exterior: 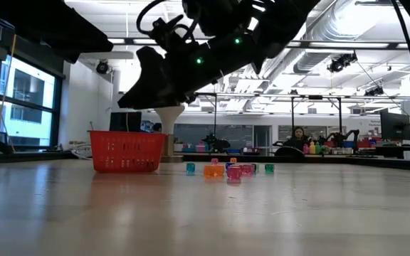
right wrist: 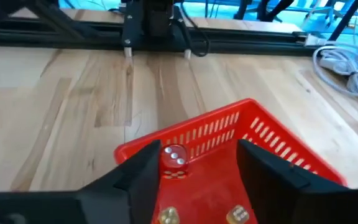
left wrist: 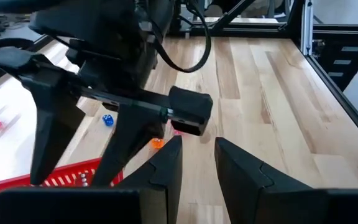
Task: Pick & Place Dice
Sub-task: Put the red die into the red basket
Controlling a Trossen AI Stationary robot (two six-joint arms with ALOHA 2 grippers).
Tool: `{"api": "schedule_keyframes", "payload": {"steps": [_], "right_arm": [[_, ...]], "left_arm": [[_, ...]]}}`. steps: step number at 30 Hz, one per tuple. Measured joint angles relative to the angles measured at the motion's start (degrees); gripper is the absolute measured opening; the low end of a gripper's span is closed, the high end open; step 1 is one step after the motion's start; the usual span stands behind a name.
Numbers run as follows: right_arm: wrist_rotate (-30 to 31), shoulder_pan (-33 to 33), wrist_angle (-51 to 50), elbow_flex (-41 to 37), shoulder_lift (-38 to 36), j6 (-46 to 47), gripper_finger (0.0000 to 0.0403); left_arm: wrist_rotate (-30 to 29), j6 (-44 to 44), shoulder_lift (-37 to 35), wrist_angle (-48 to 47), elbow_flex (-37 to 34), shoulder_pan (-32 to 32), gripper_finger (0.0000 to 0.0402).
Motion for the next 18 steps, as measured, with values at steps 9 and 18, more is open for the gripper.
{"api": "schedule_keyframes", "payload": {"steps": [9, 18], "right_arm": [[-0.25, 0.11, -0.16, -0.02, 0.02, 0.04, 0.0243], [-0.27, 0.11, 0.11, -0.02, 0.02, 0.06, 0.0244]], "left_arm": [[-4.68, 2.39, 0.50, -1.93, -0.06, 1.84, 0.0090], [-2.36, 2.70, 1.50, -3.07, -0.09, 9.49, 0.0090]]}}
